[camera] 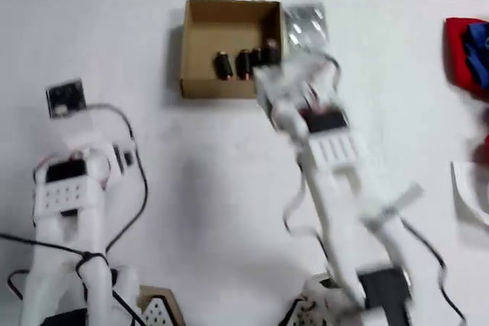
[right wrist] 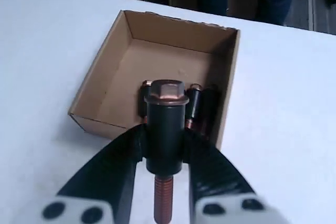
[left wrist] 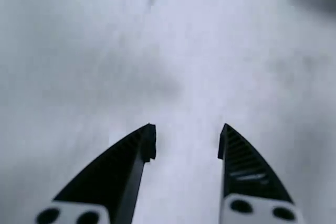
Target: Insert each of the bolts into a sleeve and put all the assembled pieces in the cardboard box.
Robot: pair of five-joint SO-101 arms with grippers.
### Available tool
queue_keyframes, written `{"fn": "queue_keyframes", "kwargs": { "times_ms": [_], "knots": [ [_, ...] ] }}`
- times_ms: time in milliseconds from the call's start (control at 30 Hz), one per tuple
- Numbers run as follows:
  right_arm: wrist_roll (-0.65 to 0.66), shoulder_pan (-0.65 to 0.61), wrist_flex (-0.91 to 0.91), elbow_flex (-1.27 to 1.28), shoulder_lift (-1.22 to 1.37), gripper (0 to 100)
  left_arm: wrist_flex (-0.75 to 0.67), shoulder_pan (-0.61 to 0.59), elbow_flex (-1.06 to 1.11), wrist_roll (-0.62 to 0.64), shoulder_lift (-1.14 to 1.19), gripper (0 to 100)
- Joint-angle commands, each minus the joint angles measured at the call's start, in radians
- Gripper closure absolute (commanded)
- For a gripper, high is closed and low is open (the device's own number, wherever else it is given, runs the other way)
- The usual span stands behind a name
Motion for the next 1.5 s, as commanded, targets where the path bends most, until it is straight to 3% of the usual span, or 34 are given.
{"fn": "queue_keyframes", "kwargs": {
  "times_ms": [0, 133, 267, 400, 833, 1000, 1467],
  "knots": [
    [-0.011, -0.038, 0.120, -0.554, 0.352, 97.5, -0.181, -0.017, 0.145, -0.104, -0.029, 79],
    [-0.091, -0.059, 0.249, -1.069, 0.743, 97.5, -0.227, -0.017, 0.174, -0.124, -0.031, 79],
    [-0.100, -0.077, 0.269, -1.553, 1.116, 97.6, -0.222, -0.017, 0.182, -0.121, -0.029, 79],
    [-0.089, -0.091, 0.282, -1.840, 1.368, 97.6, -0.222, -0.017, 0.191, -0.124, -0.035, 79],
    [-0.066, -0.114, 0.216, -1.726, 1.443, 97.6, -0.222, -0.017, 0.191, -0.124, -0.035, 79],
    [-0.173, -0.113, 0.216, -1.686, 1.452, 97.1, -0.222, -0.017, 0.191, -0.124, -0.035, 79],
    [-0.178, -0.156, 0.174, -1.620, 1.454, 97.5, -0.222, -0.017, 0.193, -0.124, -0.035, 79]
  ]
}}
